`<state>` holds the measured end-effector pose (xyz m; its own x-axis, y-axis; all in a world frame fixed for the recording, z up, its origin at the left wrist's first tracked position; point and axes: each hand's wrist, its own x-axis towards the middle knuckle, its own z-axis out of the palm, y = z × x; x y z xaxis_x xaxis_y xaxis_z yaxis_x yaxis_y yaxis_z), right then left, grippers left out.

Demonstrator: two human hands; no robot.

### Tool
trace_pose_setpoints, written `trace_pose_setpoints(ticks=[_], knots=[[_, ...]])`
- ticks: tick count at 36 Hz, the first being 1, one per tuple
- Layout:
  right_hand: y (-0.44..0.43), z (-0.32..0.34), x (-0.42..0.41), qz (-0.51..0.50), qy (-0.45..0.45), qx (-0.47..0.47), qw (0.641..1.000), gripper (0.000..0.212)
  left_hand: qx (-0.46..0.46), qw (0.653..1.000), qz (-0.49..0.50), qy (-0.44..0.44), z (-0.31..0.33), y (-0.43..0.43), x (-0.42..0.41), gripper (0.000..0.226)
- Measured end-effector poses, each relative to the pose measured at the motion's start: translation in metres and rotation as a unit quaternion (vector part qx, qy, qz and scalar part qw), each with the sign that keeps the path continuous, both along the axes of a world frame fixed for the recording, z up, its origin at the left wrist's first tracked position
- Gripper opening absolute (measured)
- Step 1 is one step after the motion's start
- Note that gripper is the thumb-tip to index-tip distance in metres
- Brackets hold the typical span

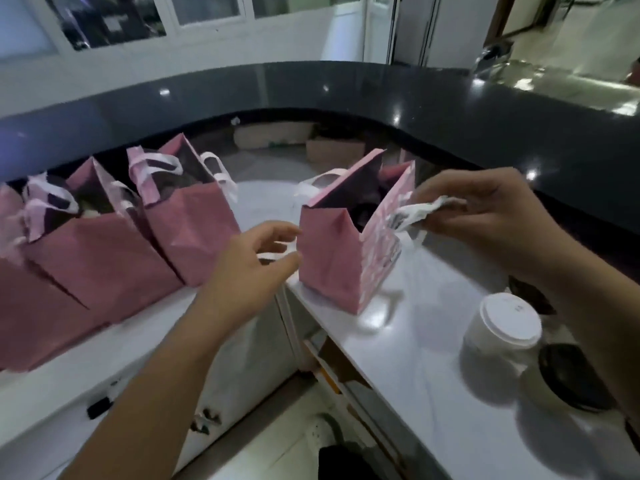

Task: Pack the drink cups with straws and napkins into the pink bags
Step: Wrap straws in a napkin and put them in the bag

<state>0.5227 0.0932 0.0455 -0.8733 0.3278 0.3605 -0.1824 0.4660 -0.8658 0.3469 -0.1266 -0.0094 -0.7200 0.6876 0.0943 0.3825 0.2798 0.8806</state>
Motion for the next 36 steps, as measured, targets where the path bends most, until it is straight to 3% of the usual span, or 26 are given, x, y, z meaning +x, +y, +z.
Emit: trace_pose_setpoints(ticks=[3,6,11,14,20,24,27,31,36], knots=[[0.036,0.004,-0.042,0.003,-0.007,-0.017,1.000,0.020,-0.054,0.997,-0.017,0.053,0.018,0.058,-0.037,0.033],[0.071,0.004,-0.078,0.027,-0.031,-0.002,0.999,0.022,-0.116,0.987,-0.026,0.108,0.027,0.110,-0.068,0.055],[0.109,-0.008,-0.117,0.062,-0.060,-0.022,0.996,0.023,-0.216,0.966,-0.098,0.106,0.018,0.167,-0.106,0.079],[0.124,-0.019,-0.131,0.073,-0.073,-0.018,0.995,0.025,-0.227,0.959,-0.139,0.097,0.009,0.178,-0.121,0.072],[0.140,-0.036,-0.149,0.085,-0.099,0.012,0.991,0.017,-0.144,0.974,-0.156,0.083,0.007,0.174,-0.151,0.050],[0.140,-0.042,-0.165,0.067,-0.123,0.130,0.982,0.024,-0.132,0.977,-0.162,0.043,0.004,0.169,-0.165,0.033],[0.132,-0.047,-0.183,0.045,-0.151,0.301,0.941,0.022,-0.129,0.977,-0.171,0.004,-0.001,0.167,-0.171,0.041],[0.122,-0.057,-0.212,0.051,-0.225,0.456,0.860,0.028,-0.109,0.979,-0.172,-0.008,-0.006,0.162,-0.183,0.042],[0.113,-0.076,-0.237,0.092,-0.255,0.526,0.806,0.035,-0.102,0.979,-0.176,0.004,-0.010,0.157,-0.199,0.034]])
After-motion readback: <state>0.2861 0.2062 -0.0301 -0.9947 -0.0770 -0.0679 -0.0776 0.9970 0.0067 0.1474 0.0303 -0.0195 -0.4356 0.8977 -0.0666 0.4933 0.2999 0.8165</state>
